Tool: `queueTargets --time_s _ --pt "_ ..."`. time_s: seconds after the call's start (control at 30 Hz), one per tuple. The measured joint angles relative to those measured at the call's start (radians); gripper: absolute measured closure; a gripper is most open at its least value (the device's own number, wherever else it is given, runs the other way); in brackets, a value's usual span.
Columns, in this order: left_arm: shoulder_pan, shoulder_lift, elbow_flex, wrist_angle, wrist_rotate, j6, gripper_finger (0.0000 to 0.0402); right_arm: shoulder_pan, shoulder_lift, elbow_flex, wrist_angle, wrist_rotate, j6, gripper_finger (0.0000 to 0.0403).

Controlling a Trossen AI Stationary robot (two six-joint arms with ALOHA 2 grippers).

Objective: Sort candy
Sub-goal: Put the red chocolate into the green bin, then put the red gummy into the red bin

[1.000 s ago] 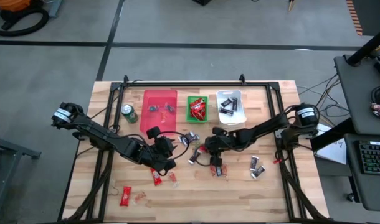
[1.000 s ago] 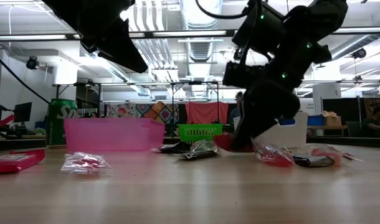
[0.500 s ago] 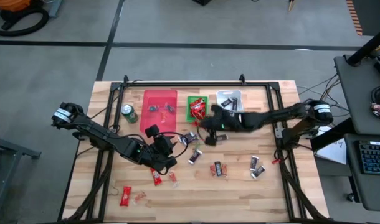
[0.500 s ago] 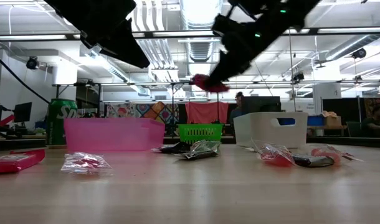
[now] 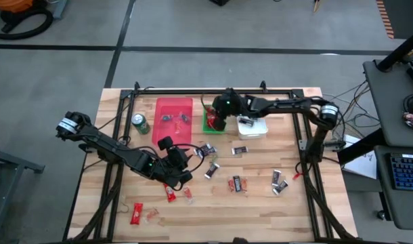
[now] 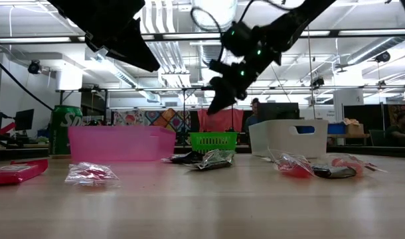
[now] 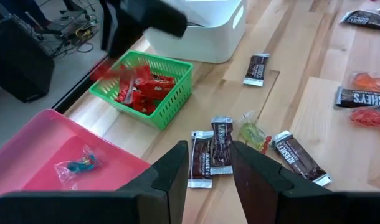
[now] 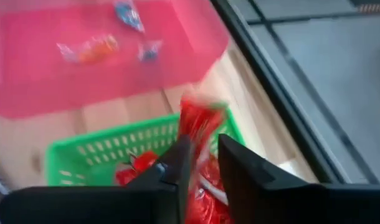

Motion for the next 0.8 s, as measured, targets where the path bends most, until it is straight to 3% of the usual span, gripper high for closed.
queueTargets --time_s 0.2,0.37,0.53,0.8 --pt "0.000 0.000 0.000 -0.001 0.053 -0.013 0.0296 -0.004 0.019 0.039 -0.082 0.002 0.062 0.0254" --pt "0.000 0.000 0.000 -0.002 0.228 -0.045 0.0296 0.026 -0.028 0.073 -0.207 0.000 0.136 0.0227" --pt "-0.005 0.001 -0.001 0.000 0.419 -0.087 0.0296 0.087 -0.081 0.097 -0.328 -0.085 0.206 0.0226" --pt "-0.073 0.082 -0.008 -0.002 0.536 -0.011 0.0296 0.244 -0.142 0.093 -0.382 -0.132 0.216 0.0240"
